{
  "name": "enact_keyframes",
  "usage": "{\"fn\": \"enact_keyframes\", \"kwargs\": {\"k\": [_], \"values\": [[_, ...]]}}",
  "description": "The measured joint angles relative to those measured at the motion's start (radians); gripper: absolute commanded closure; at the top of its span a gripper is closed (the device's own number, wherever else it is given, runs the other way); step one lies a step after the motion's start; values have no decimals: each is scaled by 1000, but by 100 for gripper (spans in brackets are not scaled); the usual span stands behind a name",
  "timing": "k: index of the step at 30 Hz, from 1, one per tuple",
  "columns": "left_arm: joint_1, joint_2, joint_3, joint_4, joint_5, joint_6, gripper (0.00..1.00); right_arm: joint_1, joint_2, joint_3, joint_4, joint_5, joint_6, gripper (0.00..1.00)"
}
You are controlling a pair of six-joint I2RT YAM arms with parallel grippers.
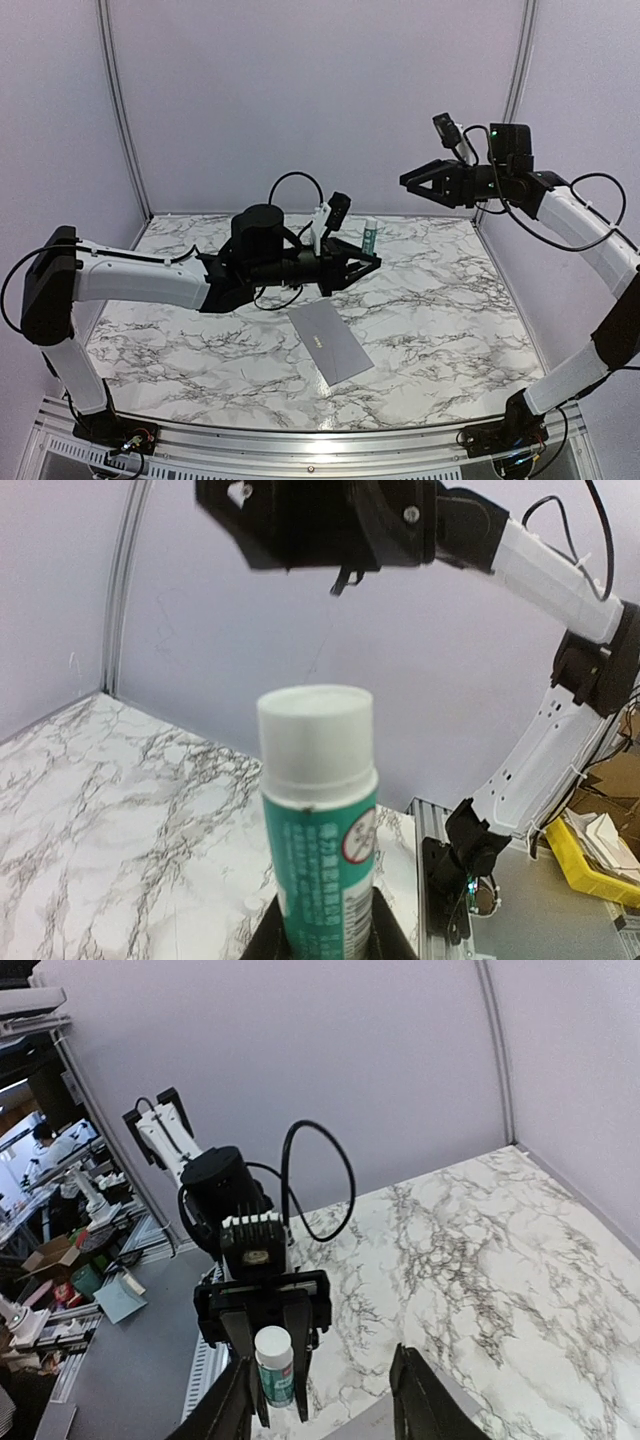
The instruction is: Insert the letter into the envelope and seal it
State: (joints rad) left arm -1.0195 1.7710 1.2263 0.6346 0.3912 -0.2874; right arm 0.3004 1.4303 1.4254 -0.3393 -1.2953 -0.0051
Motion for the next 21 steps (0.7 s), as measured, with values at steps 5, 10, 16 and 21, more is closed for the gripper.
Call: {"fn": "enact_keyframes", "kwargs": {"k": [5,10,16,21], "values": [[8,-46,-121,-19,-20,17,88,-117,-13,27,-140,81,-148,55],[8,-121,-212,-37,-47,46,89,-127,-14,22,-346,334,-406,57],[8,-193,-304,-38,-70,71,90,-115,-28,-192,-478,637,-628,57],[8,-206,-348,-39,-82,77,90,-34,-29,-374,-525,849,-723,55]]}}
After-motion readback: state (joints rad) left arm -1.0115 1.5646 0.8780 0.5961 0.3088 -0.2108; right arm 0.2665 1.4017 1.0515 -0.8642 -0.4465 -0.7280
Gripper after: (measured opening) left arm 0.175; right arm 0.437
